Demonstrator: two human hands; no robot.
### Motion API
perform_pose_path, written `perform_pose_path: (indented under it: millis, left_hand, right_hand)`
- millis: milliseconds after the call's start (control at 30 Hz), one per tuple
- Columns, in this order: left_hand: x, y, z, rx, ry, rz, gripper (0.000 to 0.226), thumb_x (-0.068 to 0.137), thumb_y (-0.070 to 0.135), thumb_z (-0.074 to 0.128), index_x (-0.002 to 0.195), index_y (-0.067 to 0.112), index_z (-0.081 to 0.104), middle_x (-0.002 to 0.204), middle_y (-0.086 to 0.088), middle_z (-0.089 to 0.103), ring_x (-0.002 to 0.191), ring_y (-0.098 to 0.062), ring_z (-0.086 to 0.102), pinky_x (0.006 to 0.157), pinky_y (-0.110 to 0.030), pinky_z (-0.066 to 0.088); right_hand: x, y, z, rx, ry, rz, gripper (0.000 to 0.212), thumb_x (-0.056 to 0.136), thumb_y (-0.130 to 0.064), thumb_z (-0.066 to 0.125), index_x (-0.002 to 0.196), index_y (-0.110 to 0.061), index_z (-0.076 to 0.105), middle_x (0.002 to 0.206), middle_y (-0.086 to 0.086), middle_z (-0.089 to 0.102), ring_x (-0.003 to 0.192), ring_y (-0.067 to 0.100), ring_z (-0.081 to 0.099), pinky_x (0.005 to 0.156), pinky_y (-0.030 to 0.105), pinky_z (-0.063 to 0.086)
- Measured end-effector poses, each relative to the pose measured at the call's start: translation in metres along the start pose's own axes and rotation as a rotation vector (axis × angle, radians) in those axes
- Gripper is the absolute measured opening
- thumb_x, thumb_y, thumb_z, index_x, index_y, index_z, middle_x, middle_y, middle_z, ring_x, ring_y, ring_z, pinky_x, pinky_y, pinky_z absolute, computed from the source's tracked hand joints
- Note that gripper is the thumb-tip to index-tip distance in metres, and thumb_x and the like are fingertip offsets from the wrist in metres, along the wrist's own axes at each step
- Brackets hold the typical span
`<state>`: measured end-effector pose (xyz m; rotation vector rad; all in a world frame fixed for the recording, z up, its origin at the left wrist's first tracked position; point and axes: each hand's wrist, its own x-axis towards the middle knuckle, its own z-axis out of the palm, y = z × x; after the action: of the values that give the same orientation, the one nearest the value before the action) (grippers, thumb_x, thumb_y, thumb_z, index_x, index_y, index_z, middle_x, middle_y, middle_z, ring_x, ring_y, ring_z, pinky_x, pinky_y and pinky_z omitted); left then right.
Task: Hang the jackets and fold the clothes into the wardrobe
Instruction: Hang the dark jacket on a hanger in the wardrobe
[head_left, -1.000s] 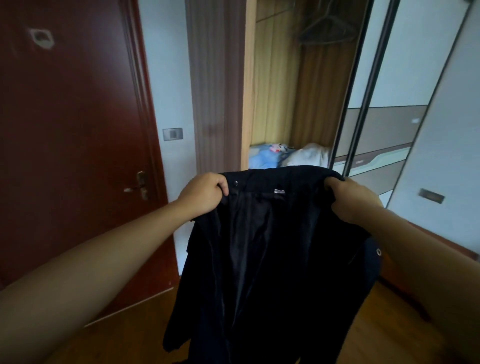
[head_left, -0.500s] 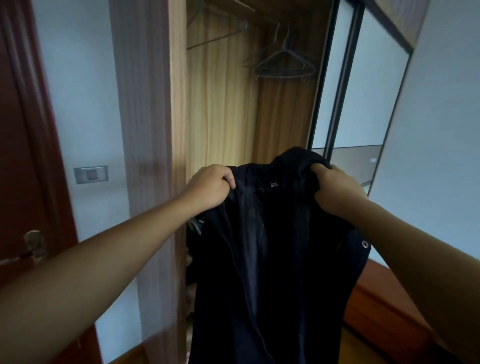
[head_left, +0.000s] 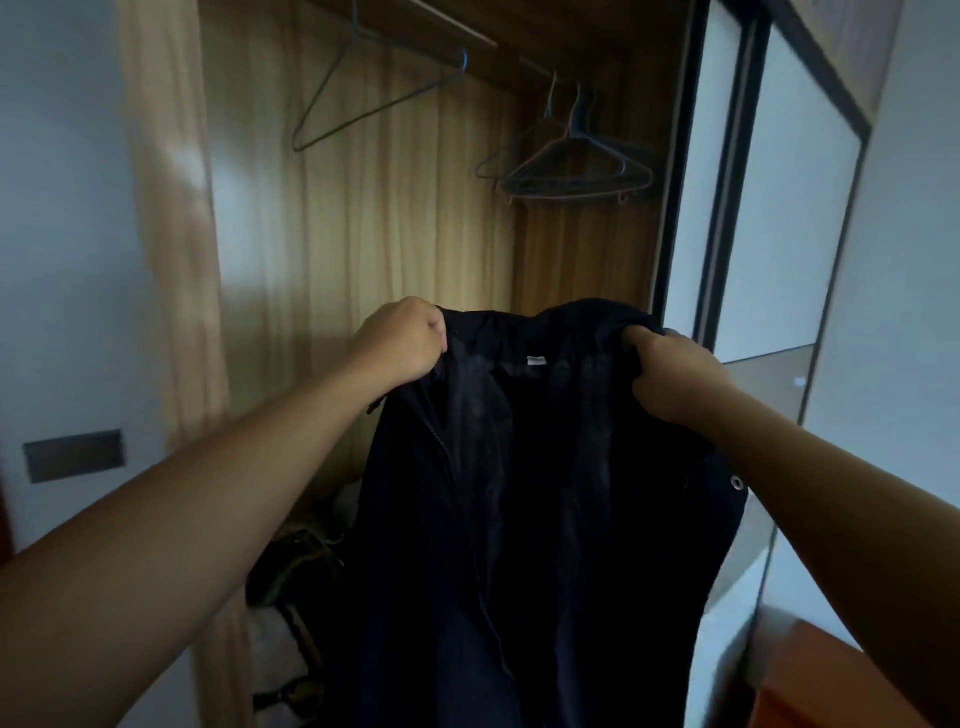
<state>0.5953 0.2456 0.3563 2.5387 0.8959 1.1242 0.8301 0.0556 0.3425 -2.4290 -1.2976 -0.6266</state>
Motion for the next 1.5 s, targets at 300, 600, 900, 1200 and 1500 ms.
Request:
perform_pose_path:
  millis: [300, 600, 900, 1200, 1500]
  left_hand:
    - [0.071, -0.023, 0.024, 0.219, 0.189, -0.135, 0.032, 0.084, 0.003, 0.040, 0.075, 0.017, 0.067, 0.085, -0.003, 0.070, 0.080, -0.027, 0.065, 0.074, -0.041, 0.058]
    - [0.137, -0.023, -0.019, 0.447, 0.313, -0.282, 0.032, 0.084, 0.000, 0.045, 0.071, 0.023, 0.063, 0.086, -0.005, 0.066, 0.083, -0.029, 0.062, 0.073, -0.038, 0.054]
    - [0.195, -0.022, -0.108, 0.632, 0.476, -0.310, 0.034, 0.088, -0.002, 0.044, 0.082, 0.024, 0.063, 0.101, -0.005, 0.062, 0.093, -0.031, 0.061, 0.084, -0.044, 0.056]
    - [0.224, -0.096, -0.124, 0.664, 0.436, -0.304, 0.033, 0.089, -0.005, 0.044, 0.088, 0.021, 0.064, 0.105, -0.007, 0.062, 0.094, -0.030, 0.061, 0.084, -0.041, 0.055]
    - [0.196, -0.199, -0.059, 0.529, 0.269, -0.436, 0.037, 0.083, -0.010, 0.043, 0.081, 0.019, 0.066, 0.103, -0.006, 0.065, 0.093, -0.024, 0.062, 0.078, -0.031, 0.052]
  right_hand:
    - [0.132, 0.003, 0.057, 0.148, 0.026, -0.206, 0.038, 0.090, -0.013, 0.050, 0.127, -0.024, 0.051, 0.114, 0.012, 0.053, 0.094, 0.036, 0.057, 0.076, 0.043, 0.052]
    - [0.257, -0.010, 0.060, 0.288, 0.050, -0.408, 0.019, 0.090, -0.011, 0.047, 0.103, -0.023, 0.053, 0.114, 0.014, 0.055, 0.097, 0.036, 0.058, 0.079, 0.039, 0.050]
    - [0.364, -0.074, 0.008, 0.375, 0.272, -0.541, 0.020, 0.091, -0.008, 0.050, 0.104, -0.023, 0.055, 0.120, 0.019, 0.052, 0.105, 0.041, 0.059, 0.076, 0.035, 0.038]
    - [0.425, -0.120, 0.041, 0.237, 0.271, -0.617, 0.025, 0.091, -0.014, 0.056, 0.112, -0.027, 0.054, 0.112, 0.011, 0.041, 0.092, 0.040, 0.057, 0.084, 0.044, 0.053]
    - [0.413, -0.147, 0.176, 0.207, 0.052, -0.740, 0.016, 0.095, -0.017, 0.054, 0.107, -0.027, 0.051, 0.105, 0.004, 0.040, 0.081, 0.028, 0.052, 0.076, 0.038, 0.049]
